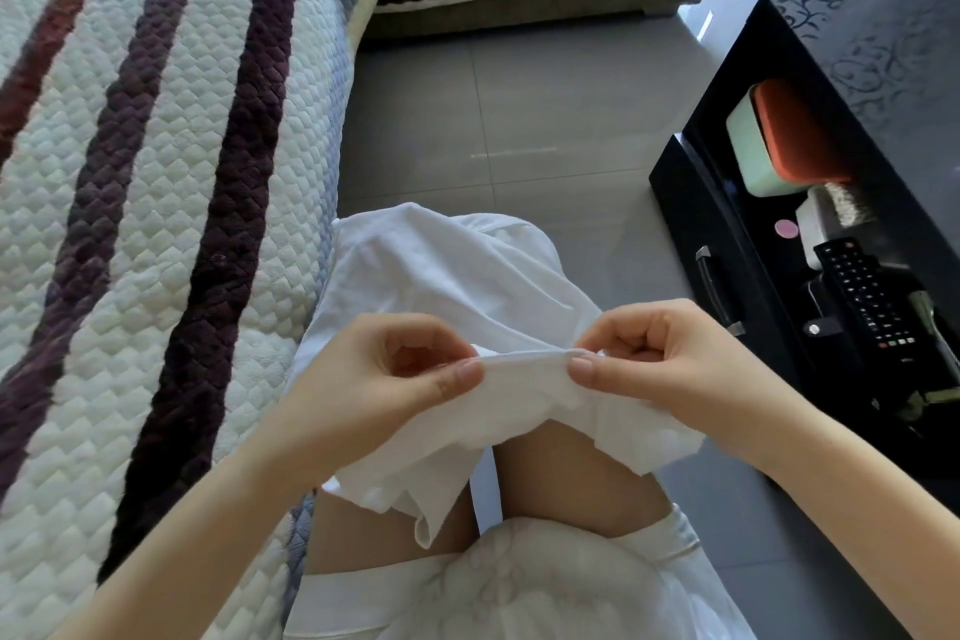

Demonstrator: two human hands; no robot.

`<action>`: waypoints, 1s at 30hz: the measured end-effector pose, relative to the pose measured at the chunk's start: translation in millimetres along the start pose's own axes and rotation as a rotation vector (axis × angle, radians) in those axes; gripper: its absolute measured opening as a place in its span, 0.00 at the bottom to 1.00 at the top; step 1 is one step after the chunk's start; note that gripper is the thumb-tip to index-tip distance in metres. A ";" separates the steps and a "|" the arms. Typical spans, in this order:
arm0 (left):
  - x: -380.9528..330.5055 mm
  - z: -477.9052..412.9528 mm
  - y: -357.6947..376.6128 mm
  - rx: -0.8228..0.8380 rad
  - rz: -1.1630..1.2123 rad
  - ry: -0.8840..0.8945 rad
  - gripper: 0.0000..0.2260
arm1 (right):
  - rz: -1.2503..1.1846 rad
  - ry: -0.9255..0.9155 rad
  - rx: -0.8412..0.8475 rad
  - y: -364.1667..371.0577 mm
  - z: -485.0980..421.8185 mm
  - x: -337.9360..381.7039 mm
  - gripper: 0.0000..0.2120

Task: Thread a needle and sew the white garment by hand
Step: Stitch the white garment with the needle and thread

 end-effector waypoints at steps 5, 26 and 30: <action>0.9 5.4 -2.0 -0.061 -0.082 -0.121 0.04 | -0.148 0.114 0.050 5.6 2.6 -3.4 0.05; -22.8 -5.2 21.1 -0.055 -0.148 -0.049 0.14 | -0.138 0.142 -0.004 6.4 1.8 0.7 0.04; -15.2 -6.2 22.3 -0.008 -0.060 -0.101 0.11 | -0.136 0.149 0.011 5.9 2.0 0.9 0.03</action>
Point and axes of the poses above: each hand's wrist, its own z-axis away from the middle knuckle, its own y-axis out of the palm, x = y × z, the point moved 9 cm from there along -z, towards the middle knuckle, and after that the axes turned 1 degree about z, right-handed, at the moved point
